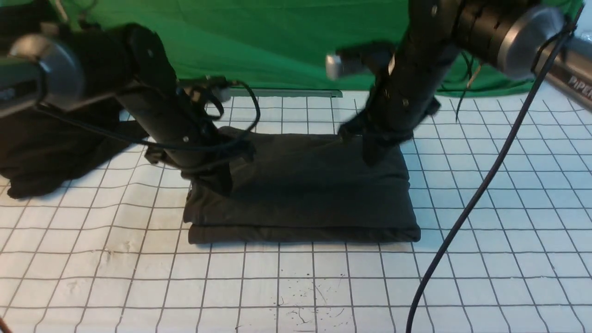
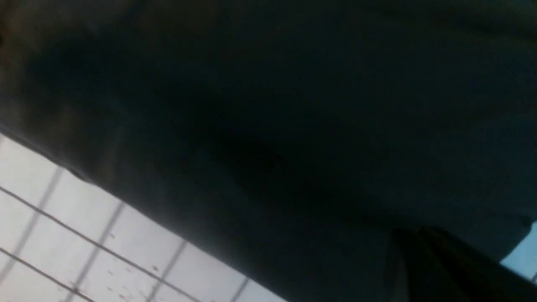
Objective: Fold a long-sleeved shirt over a white checkered tablecloth.
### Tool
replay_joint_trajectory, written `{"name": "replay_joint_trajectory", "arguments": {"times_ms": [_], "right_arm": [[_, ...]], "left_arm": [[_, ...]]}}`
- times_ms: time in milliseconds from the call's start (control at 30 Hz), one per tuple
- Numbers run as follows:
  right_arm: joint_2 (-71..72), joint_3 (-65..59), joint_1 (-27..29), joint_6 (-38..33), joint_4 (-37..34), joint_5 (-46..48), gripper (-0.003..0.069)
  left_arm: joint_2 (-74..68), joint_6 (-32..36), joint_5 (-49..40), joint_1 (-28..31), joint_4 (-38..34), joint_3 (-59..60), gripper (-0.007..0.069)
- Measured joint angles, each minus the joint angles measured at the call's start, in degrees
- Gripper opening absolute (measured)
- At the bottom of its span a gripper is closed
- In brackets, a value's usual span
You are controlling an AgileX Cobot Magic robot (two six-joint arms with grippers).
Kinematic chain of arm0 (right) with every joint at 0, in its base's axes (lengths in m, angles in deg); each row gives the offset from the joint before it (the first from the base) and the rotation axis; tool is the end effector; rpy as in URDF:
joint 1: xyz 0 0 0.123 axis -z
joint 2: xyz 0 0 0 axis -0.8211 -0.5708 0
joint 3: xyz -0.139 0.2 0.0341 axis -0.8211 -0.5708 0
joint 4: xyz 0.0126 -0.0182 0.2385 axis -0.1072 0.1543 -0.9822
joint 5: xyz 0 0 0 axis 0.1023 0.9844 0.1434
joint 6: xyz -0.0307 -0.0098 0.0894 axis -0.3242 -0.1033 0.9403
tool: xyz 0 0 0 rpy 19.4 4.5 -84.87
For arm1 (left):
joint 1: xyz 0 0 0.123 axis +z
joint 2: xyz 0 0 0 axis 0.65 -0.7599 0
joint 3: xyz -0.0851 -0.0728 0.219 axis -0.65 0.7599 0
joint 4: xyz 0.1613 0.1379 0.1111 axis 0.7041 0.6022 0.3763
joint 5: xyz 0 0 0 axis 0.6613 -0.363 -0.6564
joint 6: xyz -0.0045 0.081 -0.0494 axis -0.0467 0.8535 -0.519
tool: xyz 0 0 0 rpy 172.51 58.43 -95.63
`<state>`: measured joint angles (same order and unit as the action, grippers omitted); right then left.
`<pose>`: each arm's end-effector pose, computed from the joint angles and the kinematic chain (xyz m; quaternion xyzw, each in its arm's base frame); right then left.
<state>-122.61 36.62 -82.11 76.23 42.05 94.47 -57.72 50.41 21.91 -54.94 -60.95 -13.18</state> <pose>0.3711 0.2018 0.2129 -0.2331 0.9627 0.0898 0.1040 0.3647 -0.1147 0.1763 0.0948 0.9787 -0.1298 0.1281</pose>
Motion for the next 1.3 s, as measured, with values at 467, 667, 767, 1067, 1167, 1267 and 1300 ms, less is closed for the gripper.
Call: {"name": "replay_joint_trajectory", "arguments": {"times_ms": [467,667,767,1067,1167,1267,1300], "right_arm": [[1.8,-19.5,3.7,3.2,5.4,-4.4,0.0006],[8.9,-20.3,4.8,2.2,6.9,-2.4,0.0006],[18.6,-20.5,4.8,1.3,6.9,-2.5,0.0006],[63.3,-37.6,4.5,-0.1,6.9,-30.7,0.0006],[77.8,-48.7,4.2,-1.3,6.9,-43.4,0.0006],[91.0,-62.6,4.2,-2.4,7.2,-58.0,0.0006],[93.6,-66.0,4.2,-2.7,7.3,-61.0,0.0006]], "left_arm": [[-5.2,-0.3,-1.2,0.0,3.1,-0.1,0.0001],[0.7,-0.7,-3.8,0.0,3.9,0.1,0.0001],[9.2,-1.6,-4.3,0.0,4.0,0.1,0.0001],[45.4,-1.8,0.9,0.0,3.9,9.0,0.0001],[58.8,-1.8,5.8,0.0,3.7,18.3,0.0001],[71.3,-3.2,10.2,0.0,3.2,29.0,0.0001],[75.1,-4.3,11.7,0.0,3.2,32.6,0.0001]]}}
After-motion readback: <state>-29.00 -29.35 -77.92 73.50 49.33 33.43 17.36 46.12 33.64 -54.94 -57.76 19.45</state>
